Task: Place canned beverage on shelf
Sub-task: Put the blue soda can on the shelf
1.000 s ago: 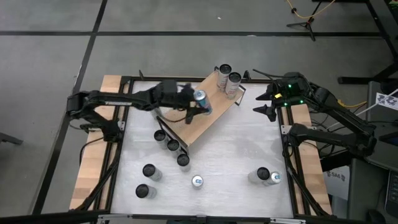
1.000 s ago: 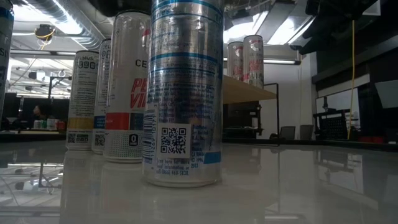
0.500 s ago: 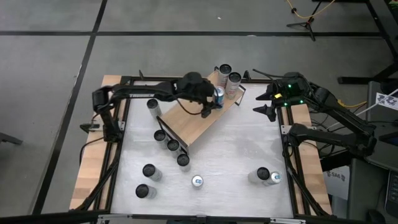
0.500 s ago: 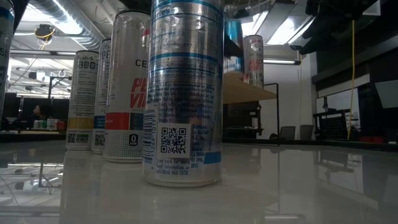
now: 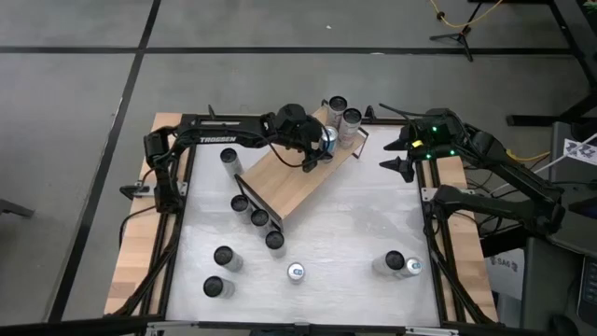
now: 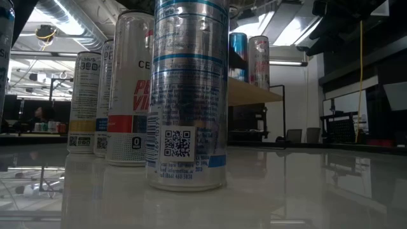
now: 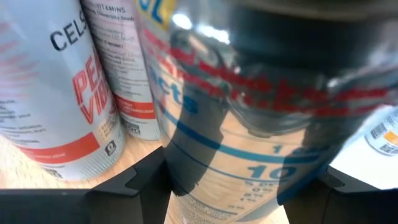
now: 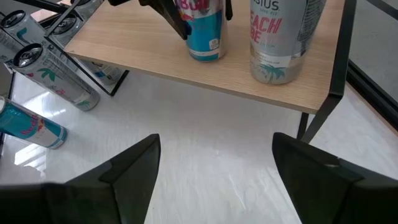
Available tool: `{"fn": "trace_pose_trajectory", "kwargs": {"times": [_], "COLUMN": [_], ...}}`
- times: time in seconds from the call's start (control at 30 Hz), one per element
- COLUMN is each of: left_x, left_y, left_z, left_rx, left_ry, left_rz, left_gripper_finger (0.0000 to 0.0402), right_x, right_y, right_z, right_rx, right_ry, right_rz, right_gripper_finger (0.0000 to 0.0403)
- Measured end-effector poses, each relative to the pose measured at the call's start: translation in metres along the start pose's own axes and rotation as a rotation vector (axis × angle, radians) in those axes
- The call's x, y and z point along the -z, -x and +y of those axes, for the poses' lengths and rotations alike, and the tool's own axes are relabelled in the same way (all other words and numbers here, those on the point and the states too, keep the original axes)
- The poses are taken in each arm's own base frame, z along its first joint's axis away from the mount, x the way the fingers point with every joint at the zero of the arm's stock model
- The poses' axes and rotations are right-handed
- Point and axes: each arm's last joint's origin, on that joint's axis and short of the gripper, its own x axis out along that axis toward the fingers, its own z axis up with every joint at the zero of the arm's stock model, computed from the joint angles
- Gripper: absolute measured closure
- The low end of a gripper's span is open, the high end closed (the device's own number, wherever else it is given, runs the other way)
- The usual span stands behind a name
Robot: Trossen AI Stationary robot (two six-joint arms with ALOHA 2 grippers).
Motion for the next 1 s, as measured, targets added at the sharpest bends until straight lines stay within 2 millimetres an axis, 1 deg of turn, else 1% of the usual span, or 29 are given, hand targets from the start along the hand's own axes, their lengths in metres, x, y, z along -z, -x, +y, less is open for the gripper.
{"fn": "trace_pose_trajectory", "kwargs": {"times": [0.33, 0.7, 1.0], "left_x": [0.0018, 0.002, 0.0014], "left_y": [0.0004, 0.0003, -0.0013], "left_z": [-0.0001, -0.0005, -0.0071], "left_rx": [-0.003, -0.004, 0.007], "left_ry": [0.003, 0.011, 0.005], "left_rz": [0.021, 0.024, 0.021], "left_gripper_finger": [0.0175, 0.0145, 0.0141], "right_x": [0.0001, 0.0001, 0.0001], "right_y": [0.0001, 0.0, 0.0], "right_z": [0.0, 0.0, 0.0], "right_rx": [0.0, 0.0, 0.0], "right_ry": [0.0, 0.0, 0.0], "right_rz": [0.0, 0.001, 0.0], "right_gripper_finger": [0.0098, 0.0098, 0.0098]}}
